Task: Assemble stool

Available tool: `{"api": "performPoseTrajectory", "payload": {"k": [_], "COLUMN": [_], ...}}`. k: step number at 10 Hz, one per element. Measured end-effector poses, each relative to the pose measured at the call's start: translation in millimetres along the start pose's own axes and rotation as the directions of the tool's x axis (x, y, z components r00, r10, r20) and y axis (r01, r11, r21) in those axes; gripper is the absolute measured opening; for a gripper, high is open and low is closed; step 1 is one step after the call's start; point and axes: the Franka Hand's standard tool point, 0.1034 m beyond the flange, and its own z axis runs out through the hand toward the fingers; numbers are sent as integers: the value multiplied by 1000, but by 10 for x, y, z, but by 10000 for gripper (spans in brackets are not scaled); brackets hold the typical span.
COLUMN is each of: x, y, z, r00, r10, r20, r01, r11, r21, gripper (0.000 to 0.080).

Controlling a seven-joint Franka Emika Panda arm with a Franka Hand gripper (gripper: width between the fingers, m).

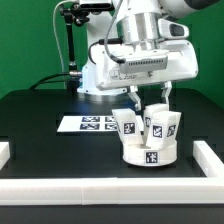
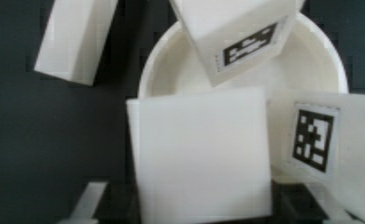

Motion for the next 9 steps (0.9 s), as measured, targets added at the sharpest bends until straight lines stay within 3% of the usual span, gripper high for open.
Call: {"api": "performPoseTrajectory", "payload": {"k": [1,2,3,4,9], "x": [30,61,81,82,68], "y": [-18,-37,-58,-98,-213], "z": [16,40,54,47,-1], "r00": [1000,999,991,982,860], "r10": [-25,-46,-133,-190,-509], "r20": [-6,-13,-18,-17,-15], "r01": [25,46,133,190,509], "r11": [1000,999,991,982,860], "r21": [2,4,2,3,8], "gripper": [338,545,545,631,649]}}
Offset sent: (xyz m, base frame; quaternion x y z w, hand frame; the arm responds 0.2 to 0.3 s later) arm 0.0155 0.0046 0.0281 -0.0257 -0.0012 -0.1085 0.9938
